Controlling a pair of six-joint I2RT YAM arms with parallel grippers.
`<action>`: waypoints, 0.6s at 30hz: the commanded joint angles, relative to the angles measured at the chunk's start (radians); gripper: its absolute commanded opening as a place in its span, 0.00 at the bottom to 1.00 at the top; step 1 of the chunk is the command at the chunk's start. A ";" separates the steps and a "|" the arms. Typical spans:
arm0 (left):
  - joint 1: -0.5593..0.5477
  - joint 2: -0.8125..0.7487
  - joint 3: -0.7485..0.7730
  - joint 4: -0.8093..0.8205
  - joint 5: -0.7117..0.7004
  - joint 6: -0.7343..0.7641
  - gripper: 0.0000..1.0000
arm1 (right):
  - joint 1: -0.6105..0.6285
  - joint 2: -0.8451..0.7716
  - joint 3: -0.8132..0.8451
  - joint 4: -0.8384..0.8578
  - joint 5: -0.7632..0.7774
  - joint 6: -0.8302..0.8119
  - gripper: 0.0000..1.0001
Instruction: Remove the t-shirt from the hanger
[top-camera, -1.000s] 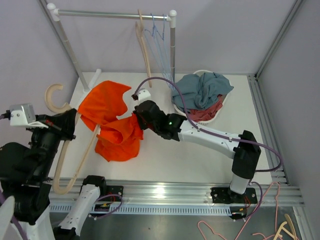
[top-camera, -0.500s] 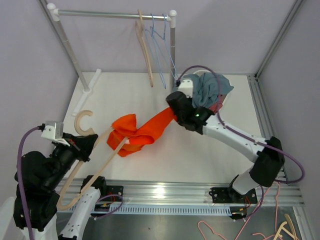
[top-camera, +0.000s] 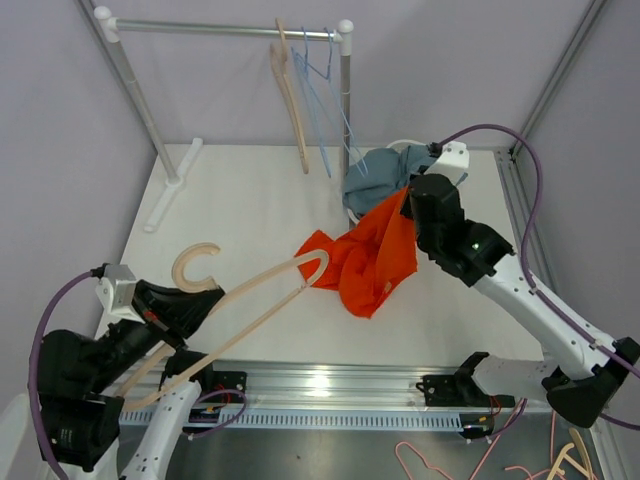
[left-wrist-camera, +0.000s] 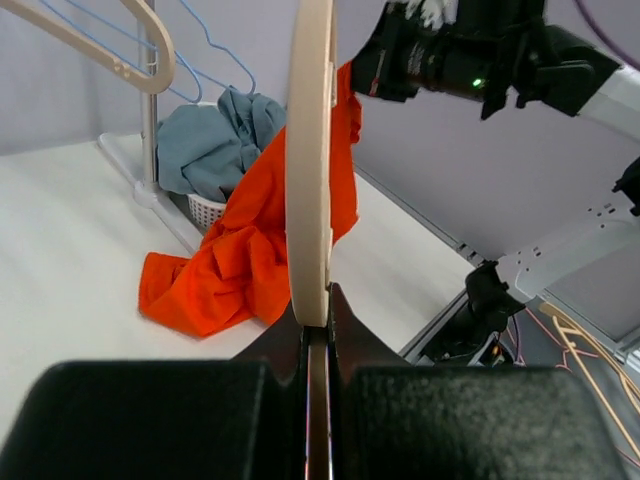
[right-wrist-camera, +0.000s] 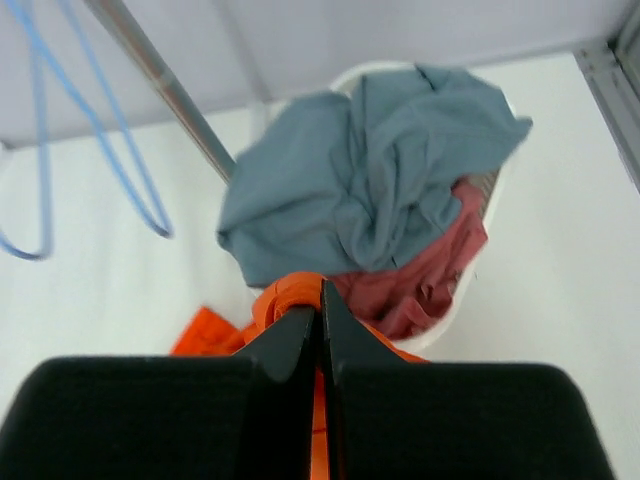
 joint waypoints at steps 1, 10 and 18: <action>-0.005 0.080 0.029 0.020 -0.041 -0.022 0.01 | -0.002 -0.040 0.116 0.163 -0.027 -0.082 0.00; -0.004 0.270 0.009 0.057 -0.495 -0.045 0.01 | -0.114 0.042 0.396 0.460 -0.203 -0.333 0.00; -0.002 0.537 0.230 0.088 -0.645 -0.039 0.01 | -0.281 0.250 0.674 0.580 -0.413 -0.367 0.00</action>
